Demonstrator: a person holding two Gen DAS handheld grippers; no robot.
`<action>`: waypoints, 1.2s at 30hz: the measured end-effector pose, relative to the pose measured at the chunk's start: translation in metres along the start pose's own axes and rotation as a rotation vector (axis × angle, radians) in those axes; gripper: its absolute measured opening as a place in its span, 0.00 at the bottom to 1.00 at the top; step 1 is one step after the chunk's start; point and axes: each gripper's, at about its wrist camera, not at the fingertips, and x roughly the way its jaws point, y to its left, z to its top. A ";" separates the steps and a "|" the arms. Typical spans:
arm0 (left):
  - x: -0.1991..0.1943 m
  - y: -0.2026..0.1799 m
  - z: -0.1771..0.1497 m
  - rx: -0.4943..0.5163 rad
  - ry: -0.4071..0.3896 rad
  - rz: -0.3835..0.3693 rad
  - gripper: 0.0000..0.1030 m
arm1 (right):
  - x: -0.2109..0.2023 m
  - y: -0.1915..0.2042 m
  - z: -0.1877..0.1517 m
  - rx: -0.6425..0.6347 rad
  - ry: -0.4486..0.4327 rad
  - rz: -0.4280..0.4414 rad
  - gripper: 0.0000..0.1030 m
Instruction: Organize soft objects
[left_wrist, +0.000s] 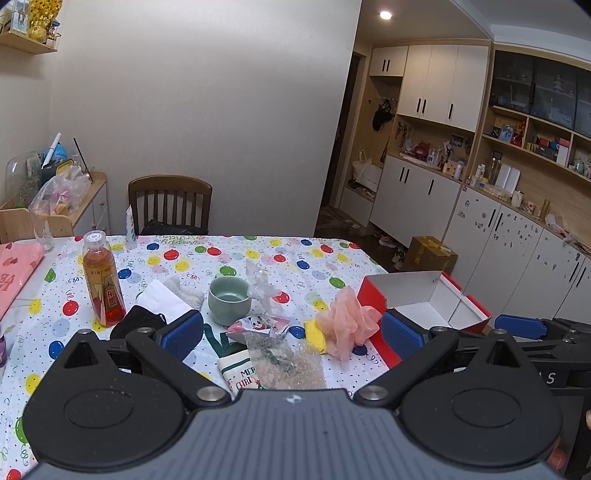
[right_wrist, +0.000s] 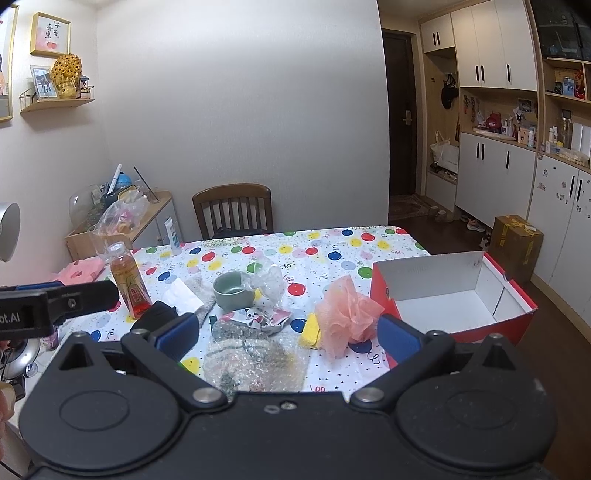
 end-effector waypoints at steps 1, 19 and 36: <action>0.001 -0.001 0.000 0.000 0.001 0.001 1.00 | 0.000 0.000 0.000 -0.002 0.000 -0.001 1.00; 0.006 -0.012 0.006 0.024 -0.040 0.032 1.00 | 0.006 -0.028 0.009 -0.010 -0.011 0.013 1.00; 0.010 0.013 0.006 -0.070 -0.075 0.124 1.00 | 0.018 -0.057 0.000 -0.040 0.015 0.018 1.00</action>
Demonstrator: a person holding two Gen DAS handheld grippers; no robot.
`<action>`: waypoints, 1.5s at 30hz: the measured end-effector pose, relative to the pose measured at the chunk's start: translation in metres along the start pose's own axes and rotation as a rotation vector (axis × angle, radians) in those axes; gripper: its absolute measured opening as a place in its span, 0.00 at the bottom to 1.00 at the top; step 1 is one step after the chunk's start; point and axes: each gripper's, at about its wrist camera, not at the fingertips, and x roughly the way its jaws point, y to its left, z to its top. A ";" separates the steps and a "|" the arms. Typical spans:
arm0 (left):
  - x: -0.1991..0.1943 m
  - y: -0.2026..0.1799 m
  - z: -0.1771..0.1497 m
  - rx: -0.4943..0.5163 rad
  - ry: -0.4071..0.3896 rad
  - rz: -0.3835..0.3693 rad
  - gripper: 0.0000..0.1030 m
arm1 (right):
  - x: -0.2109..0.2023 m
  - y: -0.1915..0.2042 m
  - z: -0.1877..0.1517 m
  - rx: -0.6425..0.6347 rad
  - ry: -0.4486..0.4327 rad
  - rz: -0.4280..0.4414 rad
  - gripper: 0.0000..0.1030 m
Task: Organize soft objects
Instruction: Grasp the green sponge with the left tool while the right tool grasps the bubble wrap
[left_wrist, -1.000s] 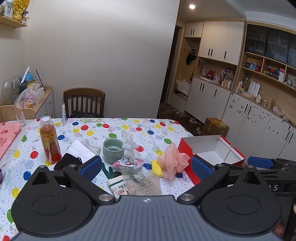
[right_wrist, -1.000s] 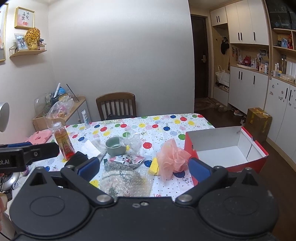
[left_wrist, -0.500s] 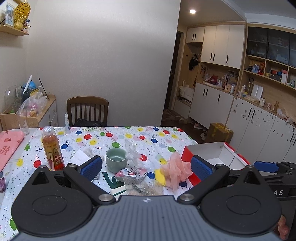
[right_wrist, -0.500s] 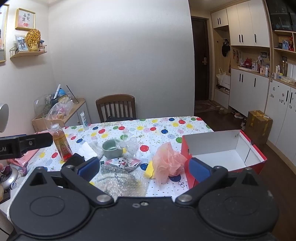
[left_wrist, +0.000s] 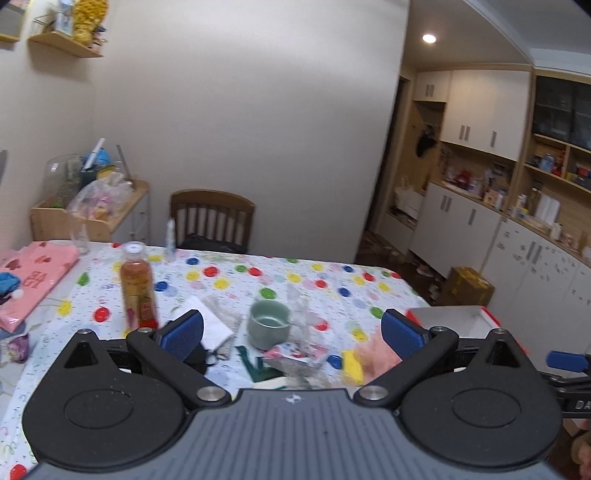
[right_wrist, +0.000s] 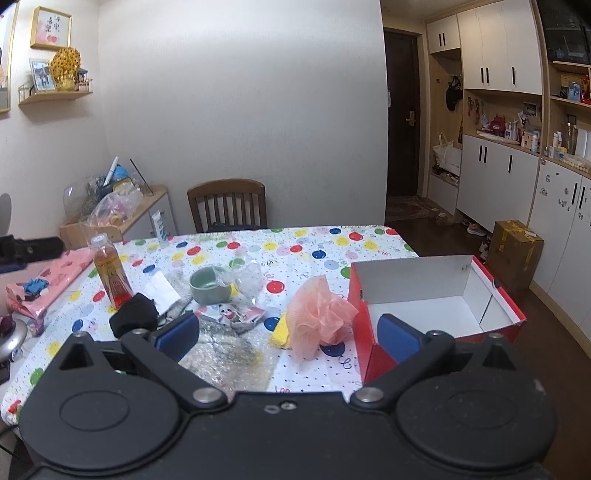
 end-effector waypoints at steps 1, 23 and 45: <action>0.000 0.003 -0.001 -0.003 -0.005 0.014 1.00 | 0.003 -0.002 -0.001 -0.001 0.008 0.005 1.00; 0.079 0.054 -0.046 0.080 0.112 0.180 1.00 | 0.100 0.011 -0.016 -0.036 0.104 0.073 0.96; 0.211 0.093 -0.116 -0.054 0.452 0.297 0.99 | 0.215 0.063 -0.061 -0.022 0.317 0.119 0.93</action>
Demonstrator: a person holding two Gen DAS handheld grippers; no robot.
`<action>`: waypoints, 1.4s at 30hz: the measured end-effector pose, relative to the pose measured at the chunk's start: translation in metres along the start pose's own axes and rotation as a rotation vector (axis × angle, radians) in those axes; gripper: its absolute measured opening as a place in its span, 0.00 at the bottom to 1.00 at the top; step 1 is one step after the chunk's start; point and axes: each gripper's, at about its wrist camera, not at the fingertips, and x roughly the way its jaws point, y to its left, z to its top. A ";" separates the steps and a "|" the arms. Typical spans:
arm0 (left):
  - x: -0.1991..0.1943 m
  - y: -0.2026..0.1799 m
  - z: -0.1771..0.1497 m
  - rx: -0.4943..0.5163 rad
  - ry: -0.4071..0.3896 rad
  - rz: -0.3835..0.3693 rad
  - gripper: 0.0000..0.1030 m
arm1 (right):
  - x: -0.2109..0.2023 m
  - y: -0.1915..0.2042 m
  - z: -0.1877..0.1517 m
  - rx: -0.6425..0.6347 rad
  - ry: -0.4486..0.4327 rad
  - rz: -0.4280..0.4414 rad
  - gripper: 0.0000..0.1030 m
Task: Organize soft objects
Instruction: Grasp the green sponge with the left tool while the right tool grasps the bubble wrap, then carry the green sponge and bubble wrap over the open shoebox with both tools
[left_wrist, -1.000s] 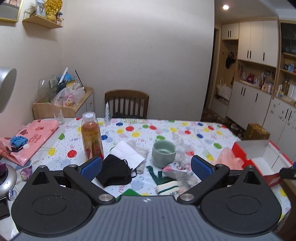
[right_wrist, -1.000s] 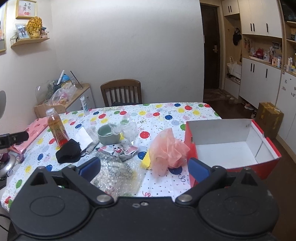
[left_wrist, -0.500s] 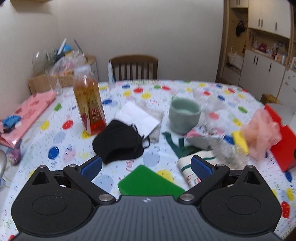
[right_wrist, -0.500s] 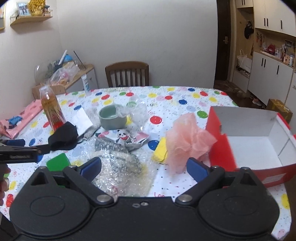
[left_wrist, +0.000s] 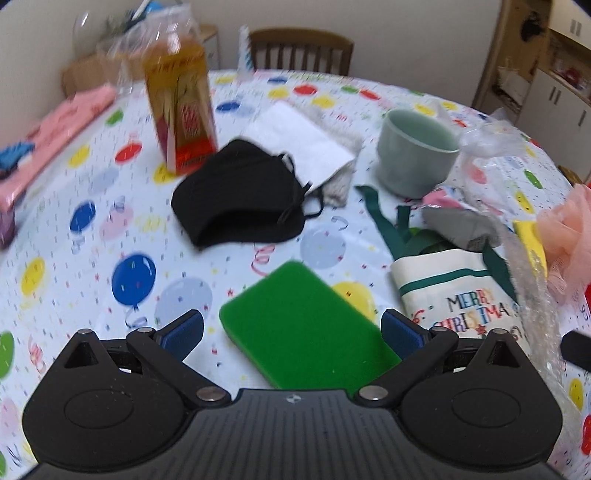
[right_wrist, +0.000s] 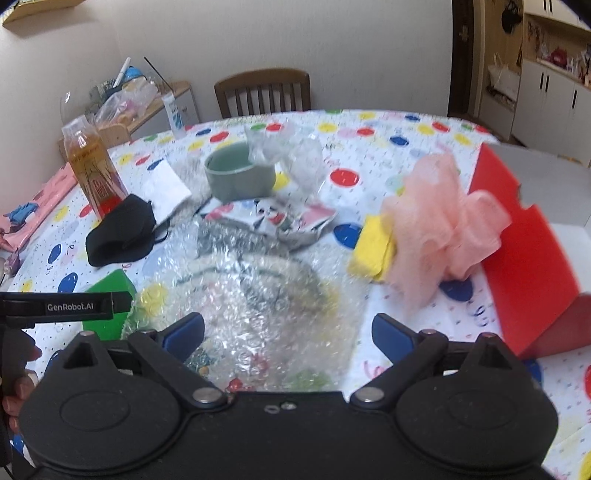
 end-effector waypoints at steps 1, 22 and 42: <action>0.004 0.002 0.000 -0.016 0.015 -0.002 0.99 | 0.004 0.001 -0.001 0.003 0.010 0.000 0.92; 0.025 0.012 0.001 -0.124 0.101 -0.116 0.87 | 0.020 0.006 -0.008 0.108 0.086 0.084 0.42; 0.018 0.038 0.004 -0.127 0.066 -0.224 0.57 | -0.020 0.008 -0.007 0.131 0.012 -0.010 0.09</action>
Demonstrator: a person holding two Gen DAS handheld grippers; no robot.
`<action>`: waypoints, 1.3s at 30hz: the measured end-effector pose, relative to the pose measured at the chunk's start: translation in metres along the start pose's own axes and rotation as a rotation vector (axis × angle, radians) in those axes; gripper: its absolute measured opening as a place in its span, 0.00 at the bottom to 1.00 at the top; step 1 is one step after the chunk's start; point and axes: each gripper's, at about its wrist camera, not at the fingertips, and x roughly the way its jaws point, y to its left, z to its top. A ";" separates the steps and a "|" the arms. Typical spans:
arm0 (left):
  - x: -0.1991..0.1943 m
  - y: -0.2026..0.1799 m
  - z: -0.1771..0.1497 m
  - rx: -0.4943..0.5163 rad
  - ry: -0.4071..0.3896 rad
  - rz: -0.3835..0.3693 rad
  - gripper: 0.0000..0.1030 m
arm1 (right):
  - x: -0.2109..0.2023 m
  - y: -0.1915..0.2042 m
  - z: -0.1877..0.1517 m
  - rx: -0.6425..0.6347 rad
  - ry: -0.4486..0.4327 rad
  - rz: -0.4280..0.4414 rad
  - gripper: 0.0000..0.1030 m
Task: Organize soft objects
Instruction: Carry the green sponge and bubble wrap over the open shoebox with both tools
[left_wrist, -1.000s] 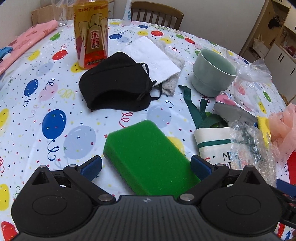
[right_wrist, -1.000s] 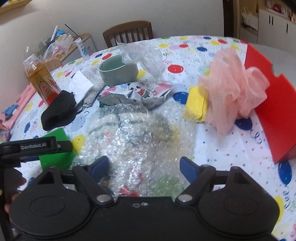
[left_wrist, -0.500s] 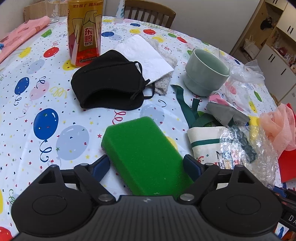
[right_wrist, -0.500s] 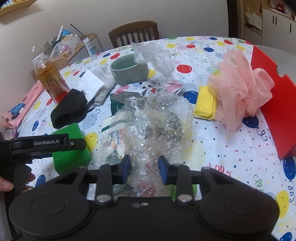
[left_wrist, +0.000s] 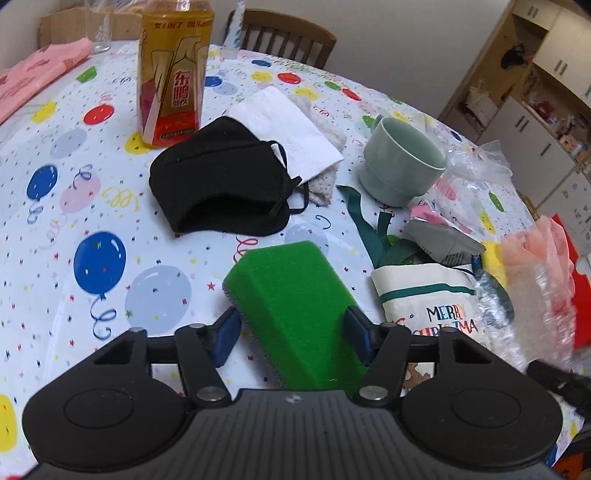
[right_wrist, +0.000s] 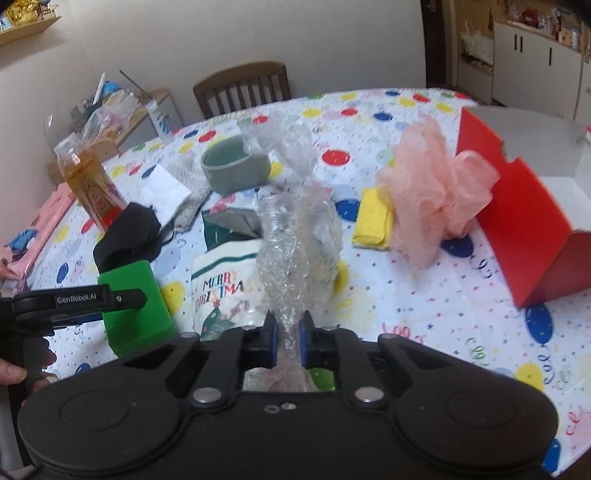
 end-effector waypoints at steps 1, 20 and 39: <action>0.000 0.001 0.001 0.008 -0.003 -0.006 0.56 | -0.004 0.000 0.000 -0.002 -0.008 -0.006 0.09; -0.025 0.004 0.011 0.085 -0.109 -0.109 0.37 | -0.079 -0.066 0.023 0.095 -0.138 -0.108 0.09; -0.078 -0.100 0.072 0.136 -0.157 -0.383 0.37 | -0.126 -0.171 0.085 0.127 -0.323 -0.233 0.09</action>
